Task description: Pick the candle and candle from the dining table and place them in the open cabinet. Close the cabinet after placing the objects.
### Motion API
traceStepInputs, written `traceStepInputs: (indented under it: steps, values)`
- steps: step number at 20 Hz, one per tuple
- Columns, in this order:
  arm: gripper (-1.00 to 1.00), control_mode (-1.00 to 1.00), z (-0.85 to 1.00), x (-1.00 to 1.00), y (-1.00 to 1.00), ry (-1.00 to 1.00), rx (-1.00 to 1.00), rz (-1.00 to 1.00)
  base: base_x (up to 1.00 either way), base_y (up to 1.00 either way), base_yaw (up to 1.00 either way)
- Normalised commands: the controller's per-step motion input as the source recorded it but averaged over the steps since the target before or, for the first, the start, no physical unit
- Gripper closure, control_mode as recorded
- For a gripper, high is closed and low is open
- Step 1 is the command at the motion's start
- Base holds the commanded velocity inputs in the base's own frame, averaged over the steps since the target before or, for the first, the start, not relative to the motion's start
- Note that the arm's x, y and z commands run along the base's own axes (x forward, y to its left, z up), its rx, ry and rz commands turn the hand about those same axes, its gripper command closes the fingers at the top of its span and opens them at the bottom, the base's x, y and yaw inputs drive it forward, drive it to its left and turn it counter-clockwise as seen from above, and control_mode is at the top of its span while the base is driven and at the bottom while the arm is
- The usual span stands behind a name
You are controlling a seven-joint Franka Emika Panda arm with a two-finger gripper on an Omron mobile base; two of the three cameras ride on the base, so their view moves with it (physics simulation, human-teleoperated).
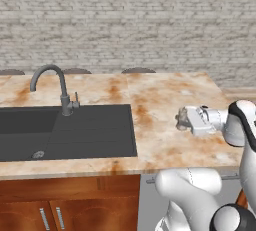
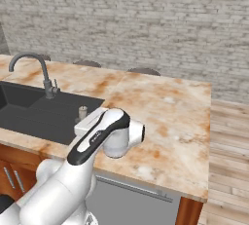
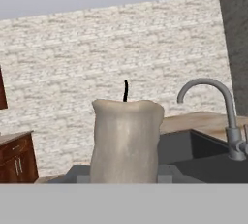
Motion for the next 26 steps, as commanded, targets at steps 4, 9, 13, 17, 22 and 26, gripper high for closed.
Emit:
traceStepInputs:
  steps: [4, 9, 13, 17, 22, 26]
  values:
    - [1.0, -1.0, 0.28, -0.16, -0.21, 0.0, 0.06, 0.0, 0.0, 0.0, 0.0]
    - [1.0, -1.0, 0.01, -0.03, 0.03, 0.01, -0.01, 0.0, 0.0, 0.0, 0.0]
    - [1.0, -1.0, 0.0, -0.08, 0.0, -0.03, 0.0, 0.0, 0.0, 0.0, 0.0]
    - [1.0, 1.0, 0.07, -0.28, -0.02, -0.06, 0.0, -0.1, -0.1, -0.01, -0.07]
    - [1.0, 1.0, 0.0, 0.0, 0.0, 0.0, 0.0, 0.0, -0.27, 0.0, -0.36]
    - [1.0, 1.0, 0.0, 0.0, 0.0, 0.0, 0.0, 0.0, -0.07, 0.01, -0.49]
